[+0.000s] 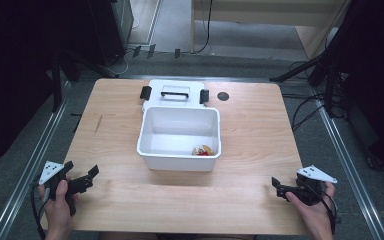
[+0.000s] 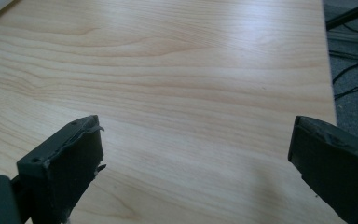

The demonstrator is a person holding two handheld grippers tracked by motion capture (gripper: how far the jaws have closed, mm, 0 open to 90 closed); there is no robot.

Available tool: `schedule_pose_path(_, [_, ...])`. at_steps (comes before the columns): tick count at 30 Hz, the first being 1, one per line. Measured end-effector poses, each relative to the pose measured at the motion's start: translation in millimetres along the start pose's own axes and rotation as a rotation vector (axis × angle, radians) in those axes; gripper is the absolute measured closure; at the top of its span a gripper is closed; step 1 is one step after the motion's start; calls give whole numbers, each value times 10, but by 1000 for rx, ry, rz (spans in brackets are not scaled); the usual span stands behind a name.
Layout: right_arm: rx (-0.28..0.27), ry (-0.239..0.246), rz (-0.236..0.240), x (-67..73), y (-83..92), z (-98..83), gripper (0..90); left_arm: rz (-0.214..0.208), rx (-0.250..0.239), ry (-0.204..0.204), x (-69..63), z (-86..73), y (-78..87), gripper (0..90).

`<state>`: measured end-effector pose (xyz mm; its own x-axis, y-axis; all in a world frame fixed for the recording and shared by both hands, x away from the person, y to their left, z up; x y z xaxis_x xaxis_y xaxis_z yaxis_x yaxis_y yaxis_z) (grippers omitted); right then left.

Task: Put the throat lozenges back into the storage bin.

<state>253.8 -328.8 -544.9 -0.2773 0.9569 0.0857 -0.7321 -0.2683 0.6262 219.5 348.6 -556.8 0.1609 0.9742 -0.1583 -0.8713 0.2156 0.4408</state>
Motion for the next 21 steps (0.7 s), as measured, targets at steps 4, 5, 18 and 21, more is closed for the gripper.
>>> schedule_pose_path(4, [-36, -62, 5, -108, 75, -108, 32, -2, -1, 0, 5, 0, 3, 0])
schedule_pose_path(5, [-45, -71, 2, -128, 92, -132, 37, -1, -2, 1, 6, -1, 5, 0])
schedule_pose_path(18, [-128, -146, -13, -202, 196, -234, 57, -3, 4, 5, 9, 1, -2, 0])
schedule_pose_path(21, [-125, -145, -26, -196, 195, -235, 59, -6, 7, 8, 12, 2, 0, 0])
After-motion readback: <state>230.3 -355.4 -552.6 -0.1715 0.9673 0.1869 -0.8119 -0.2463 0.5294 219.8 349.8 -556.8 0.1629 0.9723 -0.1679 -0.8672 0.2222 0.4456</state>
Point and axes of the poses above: each handheld gripper's, and its own axes: y roughly backward along the jaws, z roughly out of its top, x roughly to its left, the point moved 1 cm from there along -y, roughly forward along the jaws, and after that the axes turned 3 degrees about -y, right-handed, at the moved point
